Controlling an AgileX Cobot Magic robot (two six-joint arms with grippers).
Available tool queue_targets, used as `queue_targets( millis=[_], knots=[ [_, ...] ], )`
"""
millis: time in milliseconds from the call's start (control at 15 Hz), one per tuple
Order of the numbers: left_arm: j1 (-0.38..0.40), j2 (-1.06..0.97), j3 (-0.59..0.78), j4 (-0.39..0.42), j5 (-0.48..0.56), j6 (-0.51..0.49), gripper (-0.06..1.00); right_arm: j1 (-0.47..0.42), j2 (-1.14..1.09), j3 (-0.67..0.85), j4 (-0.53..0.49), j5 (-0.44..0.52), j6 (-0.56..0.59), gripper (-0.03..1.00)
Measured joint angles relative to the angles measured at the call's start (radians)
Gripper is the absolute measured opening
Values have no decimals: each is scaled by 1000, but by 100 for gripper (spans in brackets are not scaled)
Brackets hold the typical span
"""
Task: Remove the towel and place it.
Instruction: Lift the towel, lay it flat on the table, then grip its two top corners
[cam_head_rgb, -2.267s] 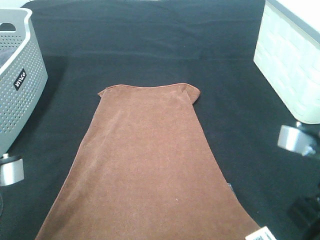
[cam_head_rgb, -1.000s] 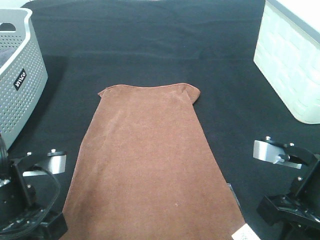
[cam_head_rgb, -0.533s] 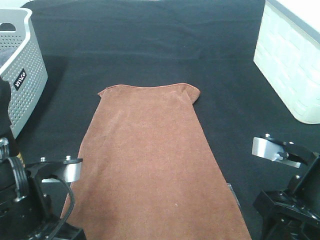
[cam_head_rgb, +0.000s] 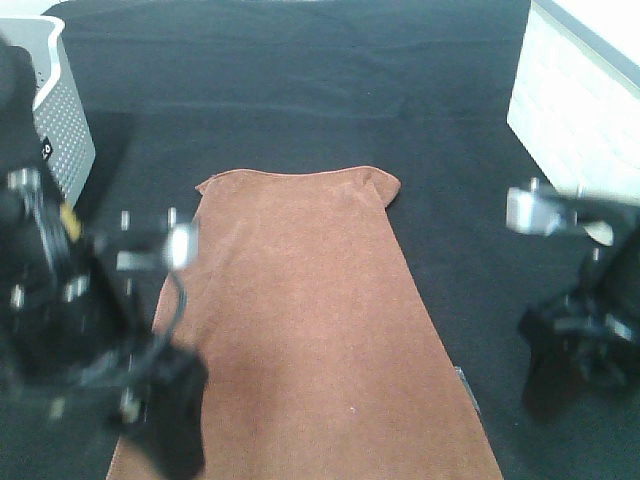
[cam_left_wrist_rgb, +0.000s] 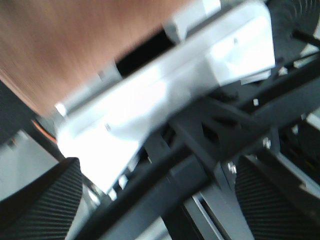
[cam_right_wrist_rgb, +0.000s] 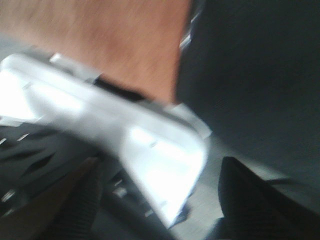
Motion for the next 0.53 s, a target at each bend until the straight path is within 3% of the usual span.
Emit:
queue_targets(
  millis=[133, 333, 467, 533],
  knots=[
    [65, 9, -111, 96, -9, 2, 78, -19, 16, -115, -89, 1, 48, 70],
    [189, 87, -271, 245, -28, 10, 78, -135, 127, -293, -104, 24, 47, 74],
    [259, 175, -377, 287, -57, 39, 78, -182, 231, -398, -127, 49, 29, 74],
    [299, 244, -460, 290, -77, 47, 78, -186, 284, -450, -144, 15, 21, 74]
  ],
)
